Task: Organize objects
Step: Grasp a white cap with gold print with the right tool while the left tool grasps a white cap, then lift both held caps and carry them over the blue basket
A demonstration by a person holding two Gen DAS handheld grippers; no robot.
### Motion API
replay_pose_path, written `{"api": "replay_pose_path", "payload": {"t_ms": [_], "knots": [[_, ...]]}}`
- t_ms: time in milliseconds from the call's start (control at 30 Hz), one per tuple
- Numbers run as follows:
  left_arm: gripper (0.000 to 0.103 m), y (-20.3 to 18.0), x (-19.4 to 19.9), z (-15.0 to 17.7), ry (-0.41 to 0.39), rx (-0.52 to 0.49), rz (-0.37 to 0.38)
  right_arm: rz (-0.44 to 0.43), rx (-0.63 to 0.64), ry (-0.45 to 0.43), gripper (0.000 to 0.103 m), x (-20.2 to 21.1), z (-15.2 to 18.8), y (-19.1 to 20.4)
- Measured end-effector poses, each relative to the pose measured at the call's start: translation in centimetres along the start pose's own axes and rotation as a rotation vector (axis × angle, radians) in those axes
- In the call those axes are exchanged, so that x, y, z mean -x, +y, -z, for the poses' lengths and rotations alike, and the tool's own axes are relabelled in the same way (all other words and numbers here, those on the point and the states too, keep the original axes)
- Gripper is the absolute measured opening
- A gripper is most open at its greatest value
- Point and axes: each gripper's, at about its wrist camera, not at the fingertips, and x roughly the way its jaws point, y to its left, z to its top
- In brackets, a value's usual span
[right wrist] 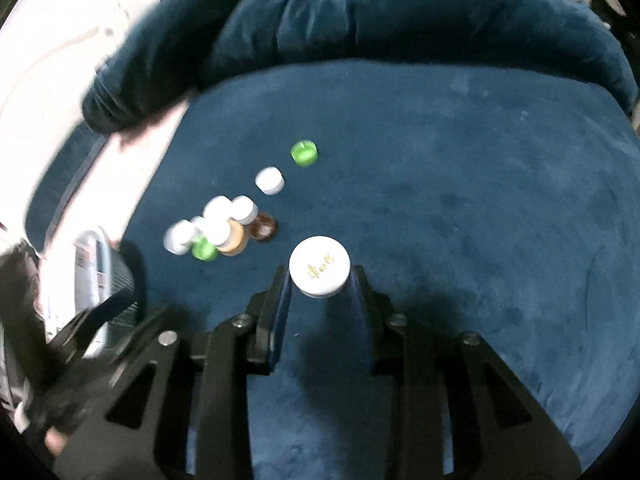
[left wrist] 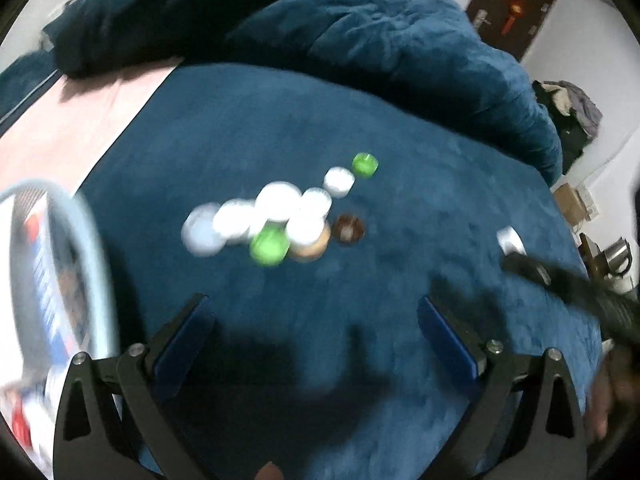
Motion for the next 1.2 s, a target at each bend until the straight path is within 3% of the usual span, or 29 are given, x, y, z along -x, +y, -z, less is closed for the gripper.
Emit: {"api": "replay_pose_path", "payload": {"t_ms": [267, 333, 367, 400, 533, 567, 600, 667, 900, 933, 1000, 1200], "knots": [[0.080, -1.4, -4.5, -3.2, -0.029, -0.180, -0.035, -0.078, -0.138, 0.011, 0.030, -2.0, -1.2, -1.7], [0.066, -1.3, -5.4, -3.1, -0.023, -0.202, -0.047, -0.096, -0.159, 0.009, 0.030, -2.2, -1.6, -2.0], [0.040, -1.2, -5.7, -3.2, -0.013, -0.207, -0.053, -0.097, -0.160, 0.008, 0.030, -2.3, -1.7, -1.9], [0.029, -1.0, -6.3, -3.2, 0.004, -0.214, -0.068, -0.092, -0.152, 0.006, 0.030, -2.4, -1.8, -1.7], [0.029, -0.7, -7.1, -2.9, 0.014, -0.227, -0.079, -0.093, -0.132, 0.006, 0.030, -2.4, -1.7, -1.4], [0.025, -0.6, -7.1, -2.8, 0.012, -0.226, -0.074, -0.094, -0.128, 0.006, 0.030, -2.3, -1.6, -1.4], [0.013, -0.5, -6.9, -2.8, 0.009, -0.223, -0.068, -0.095, -0.126, 0.006, 0.030, -2.3, -1.7, -1.6], [0.007, -0.7, -6.4, -2.8, 0.000, -0.223, -0.070, -0.096, -0.123, 0.004, 0.030, -2.2, -1.6, -1.6], [0.010, -1.4, -2.2, -2.5, -0.046, -0.263, -0.078, -0.116, -0.101, -0.005, 0.030, -2.1, -1.9, 0.3], [0.014, -1.4, -2.2, -2.5, -0.045, -0.272, -0.088, -0.120, -0.097, -0.007, 0.030, -2.0, -1.9, 0.7], [0.049, -1.4, -2.6, -2.5, -0.035, -0.279, -0.111, -0.124, -0.082, -0.011, 0.030, -1.8, -1.7, 1.4], [0.050, -0.8, -4.5, -2.7, -0.029, -0.263, -0.102, -0.100, -0.066, 0.004, 0.030, -2.1, -1.2, 1.5]]}}
